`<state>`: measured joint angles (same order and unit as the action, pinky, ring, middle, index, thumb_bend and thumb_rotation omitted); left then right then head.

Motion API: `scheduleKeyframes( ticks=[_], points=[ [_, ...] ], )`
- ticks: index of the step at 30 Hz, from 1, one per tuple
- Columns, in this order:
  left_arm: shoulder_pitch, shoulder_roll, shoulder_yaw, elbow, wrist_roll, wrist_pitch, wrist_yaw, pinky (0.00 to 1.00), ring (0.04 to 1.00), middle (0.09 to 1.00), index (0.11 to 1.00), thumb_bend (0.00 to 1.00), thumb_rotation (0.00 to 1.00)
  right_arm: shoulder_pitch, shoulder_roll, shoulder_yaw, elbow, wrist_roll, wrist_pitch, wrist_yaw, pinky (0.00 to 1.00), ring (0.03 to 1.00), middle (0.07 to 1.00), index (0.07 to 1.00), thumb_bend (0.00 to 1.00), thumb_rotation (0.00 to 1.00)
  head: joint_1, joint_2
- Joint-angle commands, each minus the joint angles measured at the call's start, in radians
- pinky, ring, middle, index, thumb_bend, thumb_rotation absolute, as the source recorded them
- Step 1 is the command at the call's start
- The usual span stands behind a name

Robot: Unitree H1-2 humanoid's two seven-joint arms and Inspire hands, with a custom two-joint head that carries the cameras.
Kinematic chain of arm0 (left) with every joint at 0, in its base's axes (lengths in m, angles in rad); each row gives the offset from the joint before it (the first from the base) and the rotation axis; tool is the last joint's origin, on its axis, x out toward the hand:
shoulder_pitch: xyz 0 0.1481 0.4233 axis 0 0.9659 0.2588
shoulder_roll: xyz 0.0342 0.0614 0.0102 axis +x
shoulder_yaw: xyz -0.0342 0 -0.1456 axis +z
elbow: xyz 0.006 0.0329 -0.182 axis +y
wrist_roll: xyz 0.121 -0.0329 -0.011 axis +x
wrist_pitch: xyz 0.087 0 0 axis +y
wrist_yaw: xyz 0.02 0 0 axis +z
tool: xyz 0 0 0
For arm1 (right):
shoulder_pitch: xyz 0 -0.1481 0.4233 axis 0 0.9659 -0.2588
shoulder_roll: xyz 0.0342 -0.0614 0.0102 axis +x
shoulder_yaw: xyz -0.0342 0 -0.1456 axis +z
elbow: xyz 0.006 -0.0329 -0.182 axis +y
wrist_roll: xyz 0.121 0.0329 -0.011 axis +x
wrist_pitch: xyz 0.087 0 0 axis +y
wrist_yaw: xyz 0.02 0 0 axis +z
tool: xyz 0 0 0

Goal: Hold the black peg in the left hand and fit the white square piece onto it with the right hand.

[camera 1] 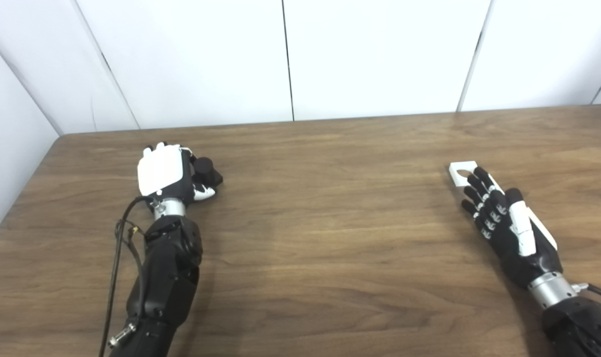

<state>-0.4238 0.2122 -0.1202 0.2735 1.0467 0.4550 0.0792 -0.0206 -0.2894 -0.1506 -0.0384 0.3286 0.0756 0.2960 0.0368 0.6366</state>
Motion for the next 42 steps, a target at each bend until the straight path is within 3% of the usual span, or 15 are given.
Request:
scheduleKeyframes(
  ticks=[1, 8, 18, 30, 42],
  points=[
    [-0.005, 0.031, -0.005, -0.02, 0.0, 0.012, 0.017, 1.0, 0.955, 0.848, 0.485, 0.52, 0.07, 0.023, 0.0, -0.008, 0.004, 0.009, -0.013, 0.001, 1.0, 1.0, 1.0, 1.0, 0.68, 0.96, 0.001, 0.0],
    [0.011, 0.029, -0.012, -0.061, -0.03, 0.008, 0.007, 0.99, 0.961, 0.844, 0.486, 0.52, 0.07, 0.02, 0.001, -0.015, 0.006, 0.017, -0.011, 0.001, 1.0, 1.0, 1.0, 1.0, 0.66, 0.96, -0.001, 0.0],
    [0.08, -0.023, -0.014, -0.261, -0.106, 0.014, -0.103, 0.97, 0.968, 0.85, 0.485, 0.52, 0.06, 0.015, 0.009, -0.008, -0.011, 0.015, 0.005, -0.004, 1.0, 1.0, 1.0, 1.0, 0.64, 0.98, -0.018, 0.008],
    [0.22, -0.039, -0.132, -0.478, -0.071, -0.01, -0.2, 0.88, 0.931, 0.822, 0.489, 0.52, 0.07, 0.025, 0.026, 0.004, -0.036, -0.003, 0.025, -0.033, 1.0, 1.0, 1.0, 1.0, 0.66, 0.98, -0.044, 0.016],
    [0.373, -0.047, -0.26, -0.635, -0.007, -0.057, -0.266, 0.91, 0.934, 0.841, 0.49, 0.52, 0.08, 0.012, 0.052, 0.016, -0.065, -0.016, 0.064, -0.071, 1.0, 1.0, 1.0, 1.0, 0.68, 0.96, -0.064, 0.02]
  ],
)
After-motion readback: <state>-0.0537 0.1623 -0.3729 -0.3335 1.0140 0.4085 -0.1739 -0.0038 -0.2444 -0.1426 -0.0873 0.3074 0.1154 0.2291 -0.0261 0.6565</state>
